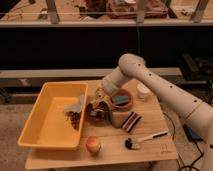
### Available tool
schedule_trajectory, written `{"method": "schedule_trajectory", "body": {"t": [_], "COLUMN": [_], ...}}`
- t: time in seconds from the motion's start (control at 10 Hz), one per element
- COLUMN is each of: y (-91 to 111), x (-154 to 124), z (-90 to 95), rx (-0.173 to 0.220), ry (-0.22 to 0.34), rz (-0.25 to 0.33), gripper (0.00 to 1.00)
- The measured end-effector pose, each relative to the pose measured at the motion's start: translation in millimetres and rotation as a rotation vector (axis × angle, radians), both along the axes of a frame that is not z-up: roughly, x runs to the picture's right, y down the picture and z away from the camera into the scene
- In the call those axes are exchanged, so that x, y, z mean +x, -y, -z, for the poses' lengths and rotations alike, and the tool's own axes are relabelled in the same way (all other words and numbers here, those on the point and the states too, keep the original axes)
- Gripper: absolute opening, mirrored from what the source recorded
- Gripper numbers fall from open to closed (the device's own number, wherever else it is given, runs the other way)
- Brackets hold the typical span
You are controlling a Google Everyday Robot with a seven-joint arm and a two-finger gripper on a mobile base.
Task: Place banana in purple bowl
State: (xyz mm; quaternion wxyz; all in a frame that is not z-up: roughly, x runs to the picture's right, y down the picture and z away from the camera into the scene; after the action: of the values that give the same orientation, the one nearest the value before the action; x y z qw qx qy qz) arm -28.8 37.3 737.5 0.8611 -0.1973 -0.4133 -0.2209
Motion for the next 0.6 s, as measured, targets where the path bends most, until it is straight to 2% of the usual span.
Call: {"method": "schedule_trajectory", "body": {"t": [0.2, 0.4, 0.6], "y": [-2.7, -10.7, -14.6], "x": [7.5, 8.0, 8.9], "z": [-6.0, -15.7, -20.2], "rx": [-0.016, -0.047, -0.06], "ry": [-0.01, -0.015, -0.021], "rz": [-0.029, -0.047, -0.055], "gripper": [0.04, 0.25, 0.43]}}
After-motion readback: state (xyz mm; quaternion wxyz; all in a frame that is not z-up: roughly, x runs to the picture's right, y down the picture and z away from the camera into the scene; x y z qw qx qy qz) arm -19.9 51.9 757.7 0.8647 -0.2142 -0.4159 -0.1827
